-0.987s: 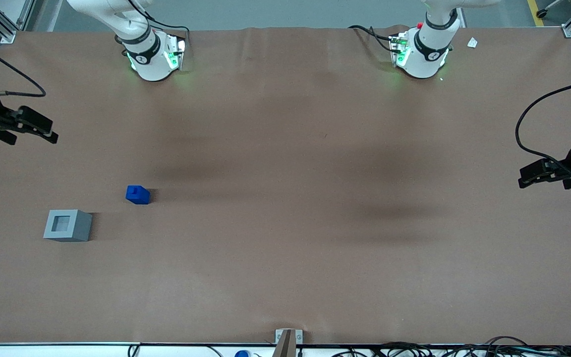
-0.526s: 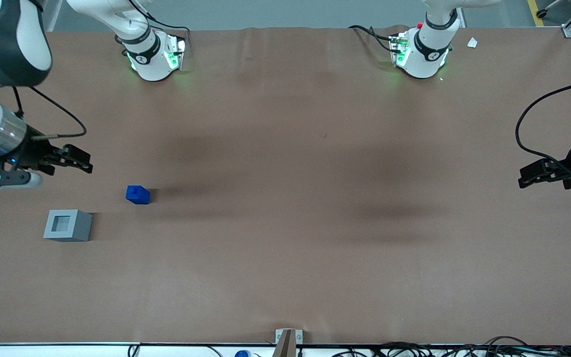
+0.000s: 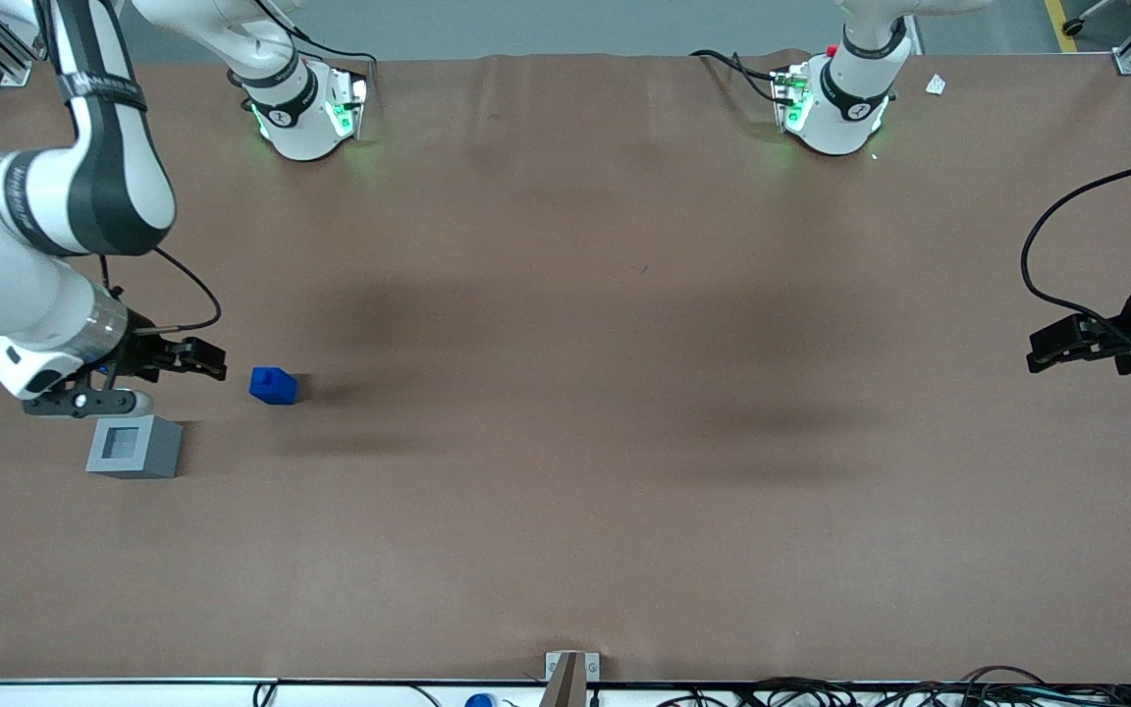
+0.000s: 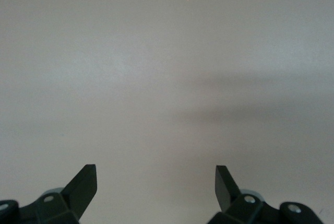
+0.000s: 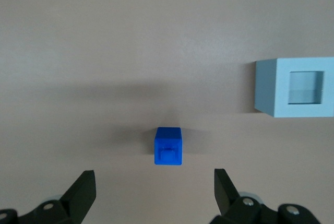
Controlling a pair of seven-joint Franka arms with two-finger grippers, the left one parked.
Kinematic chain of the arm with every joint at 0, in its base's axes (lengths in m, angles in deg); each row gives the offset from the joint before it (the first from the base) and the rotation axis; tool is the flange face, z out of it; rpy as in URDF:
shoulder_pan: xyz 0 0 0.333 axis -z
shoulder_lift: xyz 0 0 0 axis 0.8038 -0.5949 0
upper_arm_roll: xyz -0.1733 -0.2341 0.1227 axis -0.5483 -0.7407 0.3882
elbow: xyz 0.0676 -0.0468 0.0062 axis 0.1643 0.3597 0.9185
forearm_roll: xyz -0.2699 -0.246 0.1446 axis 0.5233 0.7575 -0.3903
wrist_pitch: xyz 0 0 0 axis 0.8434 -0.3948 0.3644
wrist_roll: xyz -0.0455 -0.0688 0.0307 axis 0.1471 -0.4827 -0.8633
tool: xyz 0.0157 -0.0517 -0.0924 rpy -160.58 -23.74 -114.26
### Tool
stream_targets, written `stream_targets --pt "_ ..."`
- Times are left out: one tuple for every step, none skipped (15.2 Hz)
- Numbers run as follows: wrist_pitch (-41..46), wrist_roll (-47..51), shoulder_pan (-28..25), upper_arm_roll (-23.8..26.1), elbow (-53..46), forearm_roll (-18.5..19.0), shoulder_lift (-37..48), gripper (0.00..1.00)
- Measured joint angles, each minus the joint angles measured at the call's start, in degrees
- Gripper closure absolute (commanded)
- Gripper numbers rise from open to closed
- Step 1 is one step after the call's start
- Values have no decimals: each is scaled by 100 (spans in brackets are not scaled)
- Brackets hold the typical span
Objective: Insert blue part into gray base with right arm
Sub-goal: 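Lower the right gripper and close it on the blue block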
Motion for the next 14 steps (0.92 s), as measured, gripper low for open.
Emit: stream_targets --pt "-257 0 4 -2 224 -5 -10 0" --pt "-492 1 5 -4 430 -10 -23 0" --pt "-707 2 5 -4 616 -14 -42 0" --pt "-888 3 5 -4 770 -21 -66 1" --pt "-1010 3 5 -3 882 -27 -99 3" --pt "-1071 3 5 -3 946 -33 -142 5" --pt "-1093 5 5 -2 973 -40 -192 6" --pt "-1101 7 5 -1 985 -62 -242 7" --pt "-1103 10 5 -1 987 -96 -287 8" --pt "-1104 10 5 -1 988 -127 -332 10" --pt "-1107 10 5 -1 988 -152 -376 11" --pt "-1117 10 5 -1 988 -161 -420 12" --pt "-1152 10 4 0 988 -164 -463 12" --pt "-1230 10 2 1 990 -164 -512 12"
